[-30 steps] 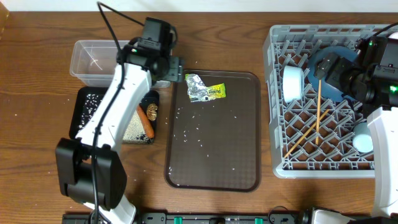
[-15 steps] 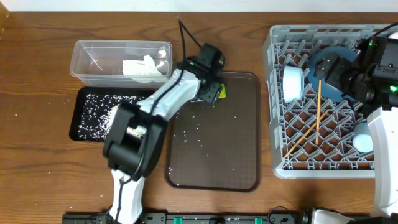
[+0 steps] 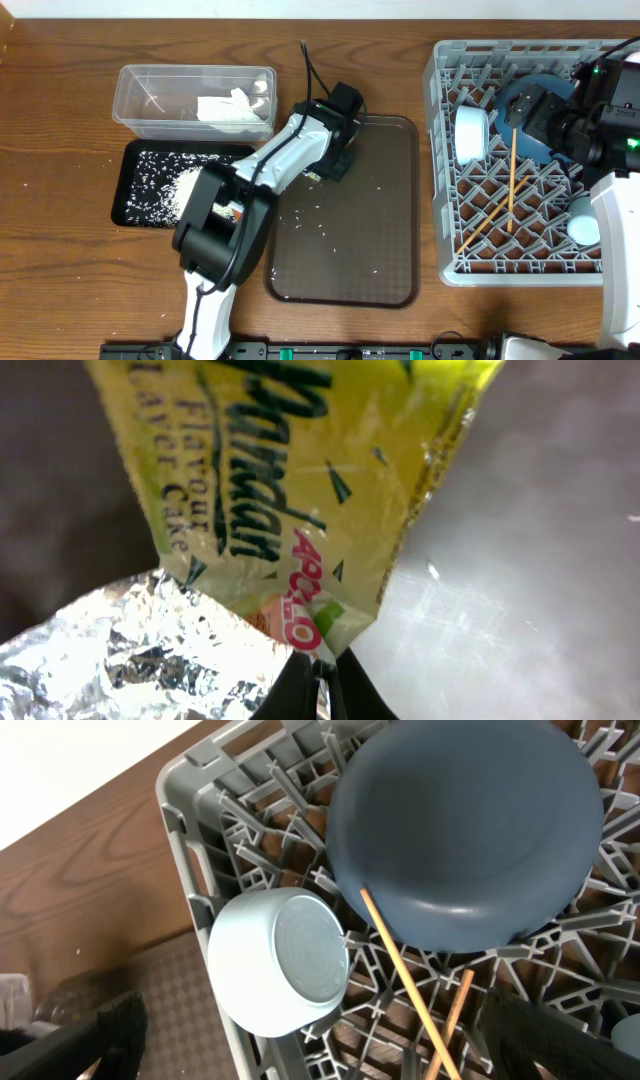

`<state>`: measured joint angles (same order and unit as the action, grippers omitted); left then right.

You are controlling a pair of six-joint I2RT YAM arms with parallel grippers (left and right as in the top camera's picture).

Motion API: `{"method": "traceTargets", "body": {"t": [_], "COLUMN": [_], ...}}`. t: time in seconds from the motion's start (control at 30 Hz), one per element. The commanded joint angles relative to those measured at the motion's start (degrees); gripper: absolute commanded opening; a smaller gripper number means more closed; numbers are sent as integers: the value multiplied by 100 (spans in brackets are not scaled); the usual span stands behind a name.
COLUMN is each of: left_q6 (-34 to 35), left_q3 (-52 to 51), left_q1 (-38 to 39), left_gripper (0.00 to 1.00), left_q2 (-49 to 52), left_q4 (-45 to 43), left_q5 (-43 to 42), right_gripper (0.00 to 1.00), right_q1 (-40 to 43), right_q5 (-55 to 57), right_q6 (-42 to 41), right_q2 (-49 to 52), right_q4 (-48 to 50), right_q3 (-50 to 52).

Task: Sort waste into correct bins and load items into the dishwasher rack
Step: 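Grasp the wrapper and drop it into the clear plastic bin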

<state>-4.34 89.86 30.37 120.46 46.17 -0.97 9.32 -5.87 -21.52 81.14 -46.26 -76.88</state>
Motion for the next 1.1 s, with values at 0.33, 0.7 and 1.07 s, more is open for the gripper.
{"method": "traceTargets", "body": {"t": [0.33, 0.7, 1.07], "left_q6": [-81, -79, -59], "left_q3": [341, 310, 310], "left_q1": [-1285, -2092, -1808], "left_gripper": [6, 98, 98], "left_q2": [-1606, -1572, -2949], "left_q4": [-400, 94, 1493], "left_q5": [1045, -98, -50], "right_gripper": [99, 99, 99], "right_q1": [9, 9, 9], "right_q5": [-17, -17, -17], "right_q6": [-57, -57, -57], "right_q2": [-103, -103, -103], "right_q4": [-4, -4, -4], "right_q3": [-72, -72, -72]}}
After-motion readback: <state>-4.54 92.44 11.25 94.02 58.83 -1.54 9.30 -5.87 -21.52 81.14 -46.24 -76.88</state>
